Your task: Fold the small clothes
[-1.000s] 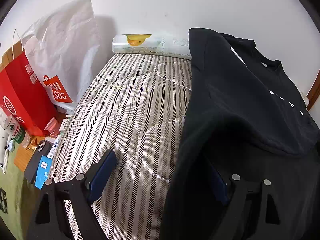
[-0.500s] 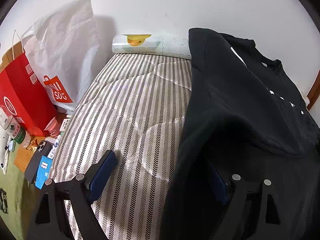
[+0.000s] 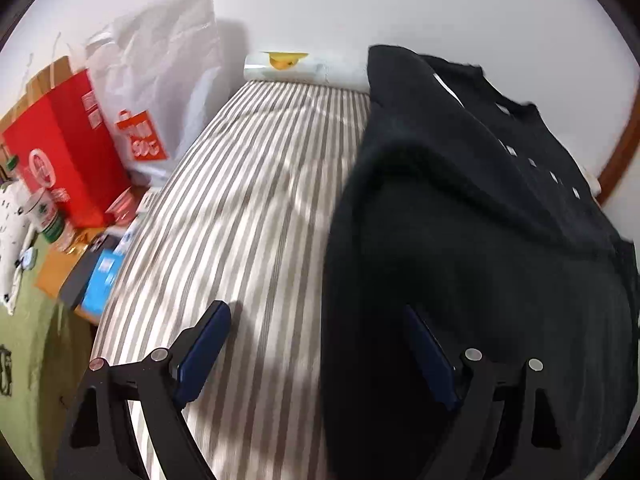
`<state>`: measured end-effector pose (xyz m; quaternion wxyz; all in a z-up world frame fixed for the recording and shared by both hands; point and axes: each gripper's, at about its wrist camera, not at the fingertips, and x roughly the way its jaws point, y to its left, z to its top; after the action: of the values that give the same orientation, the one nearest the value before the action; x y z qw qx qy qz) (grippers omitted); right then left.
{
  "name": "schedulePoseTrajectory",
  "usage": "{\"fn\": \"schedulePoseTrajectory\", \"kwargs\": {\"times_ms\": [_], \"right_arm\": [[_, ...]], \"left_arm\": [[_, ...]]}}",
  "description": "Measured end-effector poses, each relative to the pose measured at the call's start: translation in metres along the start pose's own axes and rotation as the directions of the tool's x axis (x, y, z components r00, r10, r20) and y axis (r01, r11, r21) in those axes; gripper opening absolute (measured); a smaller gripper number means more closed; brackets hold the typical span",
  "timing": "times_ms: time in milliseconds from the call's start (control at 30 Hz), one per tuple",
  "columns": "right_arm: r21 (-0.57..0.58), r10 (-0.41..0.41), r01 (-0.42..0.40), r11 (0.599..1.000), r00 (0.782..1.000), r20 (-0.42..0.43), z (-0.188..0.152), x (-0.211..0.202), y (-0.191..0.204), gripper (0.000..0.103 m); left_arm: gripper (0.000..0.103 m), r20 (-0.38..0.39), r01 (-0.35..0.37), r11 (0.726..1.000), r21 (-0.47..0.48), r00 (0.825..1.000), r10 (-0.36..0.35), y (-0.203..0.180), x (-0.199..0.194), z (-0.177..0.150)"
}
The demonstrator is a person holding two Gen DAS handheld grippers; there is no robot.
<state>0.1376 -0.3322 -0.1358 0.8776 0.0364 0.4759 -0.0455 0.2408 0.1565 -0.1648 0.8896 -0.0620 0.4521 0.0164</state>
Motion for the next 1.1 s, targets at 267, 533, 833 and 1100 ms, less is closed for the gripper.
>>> {"fn": "schedulePoseTrajectory", "kwargs": {"times_ms": [267,533,833,1100], "right_arm": [[-0.034,0.041,-0.042,0.999,0.999,-0.020,-0.049,-0.018,0.001,0.060],[-0.078,0.002,0.002,0.997,0.998,0.058,-0.079,-0.028,0.007,0.038],[-0.028,0.080,-0.077,0.997,0.993,0.093,-0.090,-0.056,-0.005,0.006],[-0.061,0.113,-0.107,0.992,0.988,0.102,-0.107,-0.087,-0.012,0.006]], "left_arm": [[0.085,-0.003,0.002,1.000,0.029,1.000,-0.002,-0.013,-0.052,-0.075],[0.033,0.048,-0.007,0.998,0.060,0.999,0.004,-0.040,-0.073,-0.101],[0.008,0.060,0.030,0.999,-0.018,0.998,-0.028,-0.029,-0.099,-0.114],[0.008,0.076,0.042,0.999,-0.012,0.996,-0.041,-0.025,-0.131,-0.150]]}}
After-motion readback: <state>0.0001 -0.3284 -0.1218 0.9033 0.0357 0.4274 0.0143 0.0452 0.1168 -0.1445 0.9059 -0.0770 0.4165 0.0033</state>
